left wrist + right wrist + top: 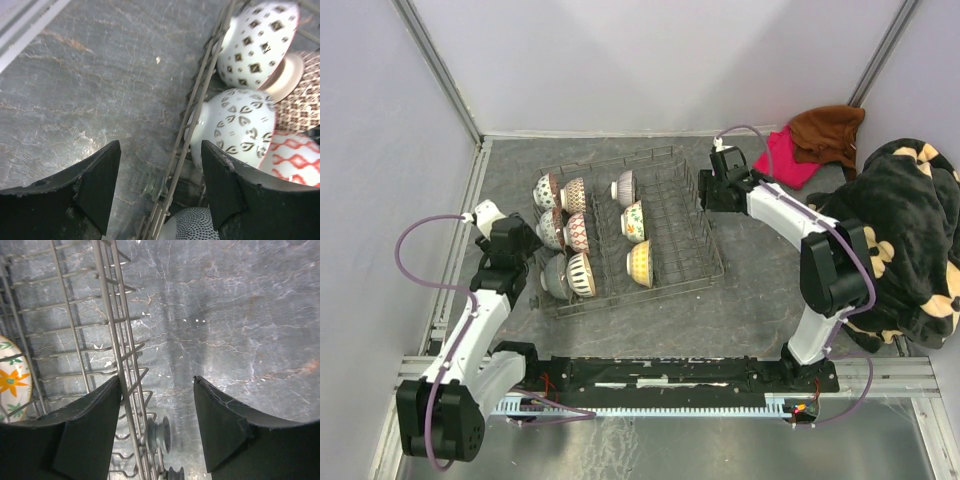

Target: Unload the bowls from the dish rack

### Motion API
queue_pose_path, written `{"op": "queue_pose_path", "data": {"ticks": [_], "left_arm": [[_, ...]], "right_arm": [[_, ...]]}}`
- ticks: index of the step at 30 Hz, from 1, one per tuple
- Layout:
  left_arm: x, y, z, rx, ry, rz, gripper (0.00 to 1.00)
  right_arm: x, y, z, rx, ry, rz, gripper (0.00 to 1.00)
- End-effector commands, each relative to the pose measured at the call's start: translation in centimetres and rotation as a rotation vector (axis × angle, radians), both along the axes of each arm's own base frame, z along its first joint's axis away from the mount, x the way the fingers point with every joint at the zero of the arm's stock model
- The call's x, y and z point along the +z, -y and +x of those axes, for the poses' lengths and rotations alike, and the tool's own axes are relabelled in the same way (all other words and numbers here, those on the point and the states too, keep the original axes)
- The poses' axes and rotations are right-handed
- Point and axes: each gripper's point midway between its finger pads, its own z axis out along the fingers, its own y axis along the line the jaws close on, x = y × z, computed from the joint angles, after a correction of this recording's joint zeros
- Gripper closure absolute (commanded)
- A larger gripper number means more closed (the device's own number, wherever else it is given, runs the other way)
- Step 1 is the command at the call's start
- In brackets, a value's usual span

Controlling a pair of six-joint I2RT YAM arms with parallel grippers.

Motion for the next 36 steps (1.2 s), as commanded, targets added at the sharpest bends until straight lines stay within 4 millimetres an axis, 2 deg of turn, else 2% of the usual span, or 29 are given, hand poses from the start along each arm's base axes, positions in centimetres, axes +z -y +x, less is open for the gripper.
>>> {"op": "queue_pose_path", "data": {"ticks": [1,5,8,13,15,21,29,36], "left_arm": [[4.9,-0.6,0.8,0.055,0.131,-0.019,0.26],[7.1,-0.3,0.5,0.042,0.178,-0.034,0.17],[8.4,0.0,0.3,0.023,0.213,-0.047,0.14],[9.5,0.9,0.0,-0.022,0.258,-0.081,0.14],[9.6,1.1,-0.1,-0.032,0.261,-0.082,0.14],[9.6,1.3,-0.5,-0.043,0.273,-0.096,0.14],[9.9,1.1,-0.9,-0.039,0.281,-0.088,0.15],[9.9,1.0,-1.1,-0.036,0.279,-0.081,0.15]], "right_arm": [[8.5,1.3,0.6,-0.034,0.189,0.004,0.33],[11.7,0.2,-2.1,0.011,0.25,0.047,0.32],[12.2,-2.4,-4.5,0.07,0.257,0.137,0.32],[11.4,-6.8,-8.1,0.146,0.214,0.32,0.38],[10.8,-9.0,-10.2,0.196,0.189,0.371,0.4],[9.0,-13.0,-14.4,0.3,0.145,0.386,0.41],[7.3,-16.9,-16.7,0.364,0.109,0.417,0.41],[5.4,-18.5,-16.9,0.369,0.076,0.433,0.43]]}}
